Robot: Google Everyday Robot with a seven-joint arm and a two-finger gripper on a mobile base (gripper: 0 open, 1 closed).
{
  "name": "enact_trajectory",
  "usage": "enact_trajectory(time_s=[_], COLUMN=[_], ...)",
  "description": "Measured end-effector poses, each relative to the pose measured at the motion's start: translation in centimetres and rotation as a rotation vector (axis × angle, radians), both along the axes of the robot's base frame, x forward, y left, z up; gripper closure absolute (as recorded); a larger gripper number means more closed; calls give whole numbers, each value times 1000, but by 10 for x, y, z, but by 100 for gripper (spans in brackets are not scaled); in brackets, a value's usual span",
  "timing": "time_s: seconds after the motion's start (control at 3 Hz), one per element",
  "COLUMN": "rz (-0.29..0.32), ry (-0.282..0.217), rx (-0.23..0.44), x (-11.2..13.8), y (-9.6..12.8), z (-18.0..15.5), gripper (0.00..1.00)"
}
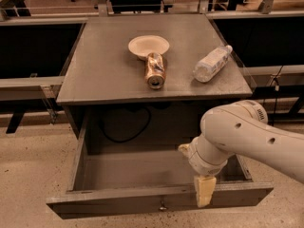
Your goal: Close top drawer
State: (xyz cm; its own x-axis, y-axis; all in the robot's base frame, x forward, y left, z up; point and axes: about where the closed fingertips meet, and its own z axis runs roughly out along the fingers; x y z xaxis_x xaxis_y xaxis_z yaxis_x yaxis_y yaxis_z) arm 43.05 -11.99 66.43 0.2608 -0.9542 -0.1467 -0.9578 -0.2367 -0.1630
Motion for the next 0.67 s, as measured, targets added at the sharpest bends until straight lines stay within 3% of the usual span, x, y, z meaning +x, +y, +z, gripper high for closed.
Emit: enact_trajectory(time_s=[0.67], rz=[0], ry=[0], rx=[0], x=[0], y=[0], z=[0], gripper=[58])
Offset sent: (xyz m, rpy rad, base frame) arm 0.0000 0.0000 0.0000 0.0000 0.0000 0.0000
